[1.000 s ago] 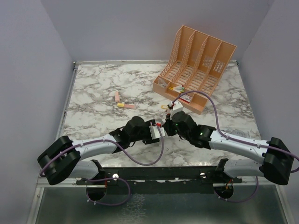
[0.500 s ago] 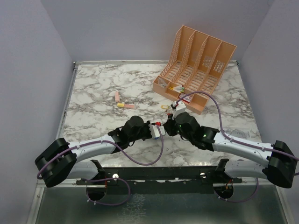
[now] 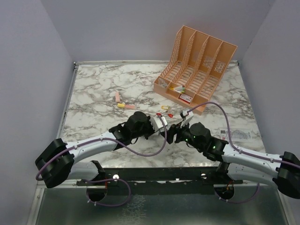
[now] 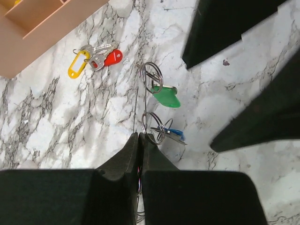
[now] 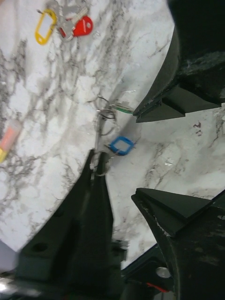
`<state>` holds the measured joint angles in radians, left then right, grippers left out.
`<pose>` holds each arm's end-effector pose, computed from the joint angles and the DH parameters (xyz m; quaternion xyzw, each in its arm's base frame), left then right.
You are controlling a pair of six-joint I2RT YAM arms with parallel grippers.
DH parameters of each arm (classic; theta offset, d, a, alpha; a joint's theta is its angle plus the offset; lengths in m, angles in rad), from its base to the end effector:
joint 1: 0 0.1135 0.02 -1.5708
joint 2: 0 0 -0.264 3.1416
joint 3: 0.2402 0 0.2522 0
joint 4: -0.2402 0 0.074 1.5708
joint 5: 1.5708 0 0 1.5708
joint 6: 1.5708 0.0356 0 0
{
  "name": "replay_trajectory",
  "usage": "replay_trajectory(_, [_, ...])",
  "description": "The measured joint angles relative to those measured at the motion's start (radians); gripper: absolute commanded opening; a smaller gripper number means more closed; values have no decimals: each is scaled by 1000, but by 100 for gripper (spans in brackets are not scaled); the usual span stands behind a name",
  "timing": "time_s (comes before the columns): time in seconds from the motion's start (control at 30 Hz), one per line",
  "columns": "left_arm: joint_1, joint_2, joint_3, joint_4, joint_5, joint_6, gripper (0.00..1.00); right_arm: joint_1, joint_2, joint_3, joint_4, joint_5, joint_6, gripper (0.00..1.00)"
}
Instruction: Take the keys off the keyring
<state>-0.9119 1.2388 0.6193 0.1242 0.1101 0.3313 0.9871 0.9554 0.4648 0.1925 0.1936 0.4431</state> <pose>0.1588 -0.2115 0.2177 0.5223 0.6807 -0.1917 0.4765 0.1248 0.1765 0.2346 -0.1597 0.7865 0.3291 0.4976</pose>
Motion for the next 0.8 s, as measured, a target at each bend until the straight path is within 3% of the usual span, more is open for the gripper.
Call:
replay_trajectory(0.23, [3, 5, 77, -64, 0, -103, 0, 0, 24, -237, 275, -63, -68, 71])
replay_trajectory(0.4, [3, 4, 110, -93, -9, -178, 0, 0, 103, -315, 527, -65, -140, 71])
replay_trajectory(0.8, [3, 3, 197, -194, -124, -391, 0, 10, 373, -339, 992, -22, -321, 69])
